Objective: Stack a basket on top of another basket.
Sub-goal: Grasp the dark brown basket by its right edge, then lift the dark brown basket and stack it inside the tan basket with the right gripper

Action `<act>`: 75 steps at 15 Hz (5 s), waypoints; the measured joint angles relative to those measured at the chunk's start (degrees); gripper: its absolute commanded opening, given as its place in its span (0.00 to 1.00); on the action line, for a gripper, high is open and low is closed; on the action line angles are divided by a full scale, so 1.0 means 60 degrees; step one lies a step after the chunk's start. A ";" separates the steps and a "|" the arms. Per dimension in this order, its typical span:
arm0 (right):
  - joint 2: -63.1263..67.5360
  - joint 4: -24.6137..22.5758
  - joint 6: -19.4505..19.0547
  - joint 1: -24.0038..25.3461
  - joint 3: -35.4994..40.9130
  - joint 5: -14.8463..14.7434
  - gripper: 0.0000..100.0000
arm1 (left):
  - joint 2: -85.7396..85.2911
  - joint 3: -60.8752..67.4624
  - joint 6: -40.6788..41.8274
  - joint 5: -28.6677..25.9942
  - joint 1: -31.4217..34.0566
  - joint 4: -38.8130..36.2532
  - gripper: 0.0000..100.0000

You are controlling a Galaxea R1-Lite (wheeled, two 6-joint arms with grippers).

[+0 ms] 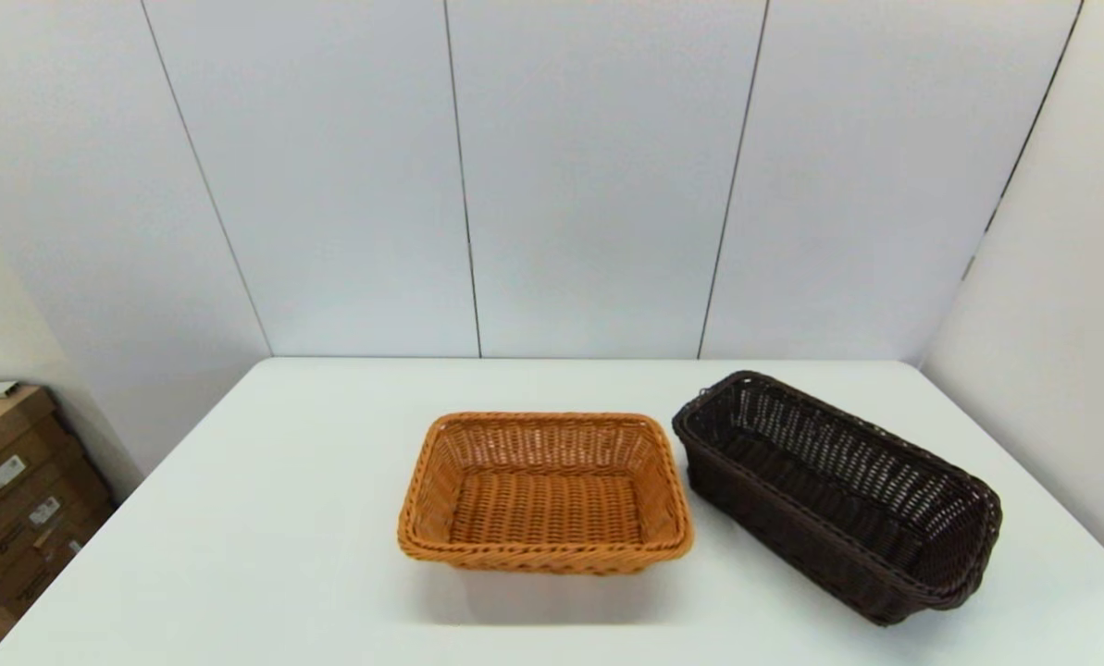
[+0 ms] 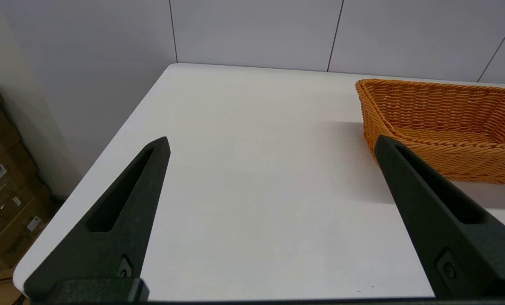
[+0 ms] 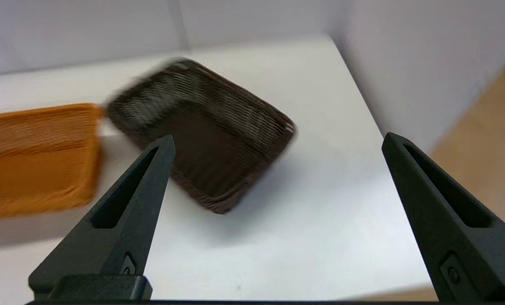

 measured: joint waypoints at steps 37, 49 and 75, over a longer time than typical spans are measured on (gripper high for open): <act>1.1077 -0.0445 0.6185 -0.0900 -0.1038 0.2631 0.00 | 0.0006 0.0000 0.0000 0.0000 0.0000 0.0000 1.00; 1.0852 -0.0380 0.5817 -0.1479 -0.1089 0.2985 0.00 | 0.0006 0.0000 0.0004 0.0000 0.0000 0.0000 1.00; 0.7599 0.4185 0.3482 0.2272 -0.8444 0.4608 0.00 | 0.0006 0.0000 0.0000 0.0004 0.0000 -0.0004 1.00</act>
